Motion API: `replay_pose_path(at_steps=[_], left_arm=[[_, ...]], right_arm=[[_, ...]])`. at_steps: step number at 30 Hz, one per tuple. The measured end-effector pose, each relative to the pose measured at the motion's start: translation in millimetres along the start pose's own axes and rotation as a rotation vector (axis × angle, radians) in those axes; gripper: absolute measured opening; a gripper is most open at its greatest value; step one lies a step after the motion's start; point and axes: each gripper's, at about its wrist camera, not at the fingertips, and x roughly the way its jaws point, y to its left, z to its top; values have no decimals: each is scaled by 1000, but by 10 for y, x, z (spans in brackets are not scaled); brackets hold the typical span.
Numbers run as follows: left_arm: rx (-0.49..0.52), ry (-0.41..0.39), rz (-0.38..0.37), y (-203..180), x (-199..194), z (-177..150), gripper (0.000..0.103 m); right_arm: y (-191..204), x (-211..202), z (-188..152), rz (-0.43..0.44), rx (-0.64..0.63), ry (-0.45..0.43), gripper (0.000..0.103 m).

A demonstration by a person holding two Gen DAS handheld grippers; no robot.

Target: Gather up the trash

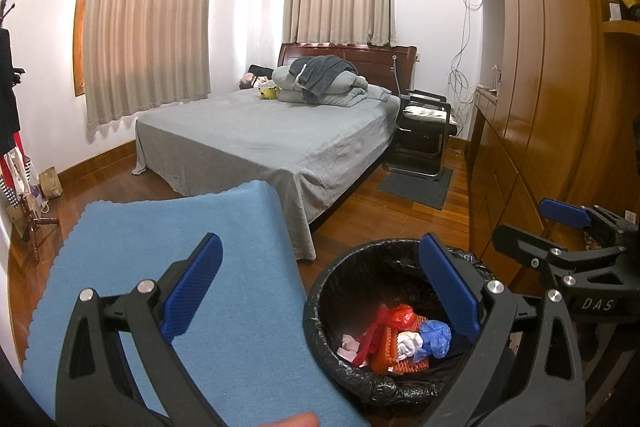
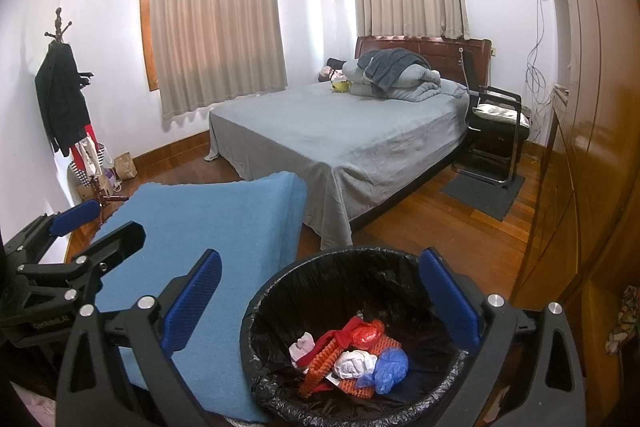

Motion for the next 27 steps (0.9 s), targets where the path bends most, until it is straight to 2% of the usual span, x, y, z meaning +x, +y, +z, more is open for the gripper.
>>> replay_pose_path(at_steps=[27], left_arm=[[1,3,1,8,-13,9,96]], right_arm=[[19,-6,13,0,0,2,97]])
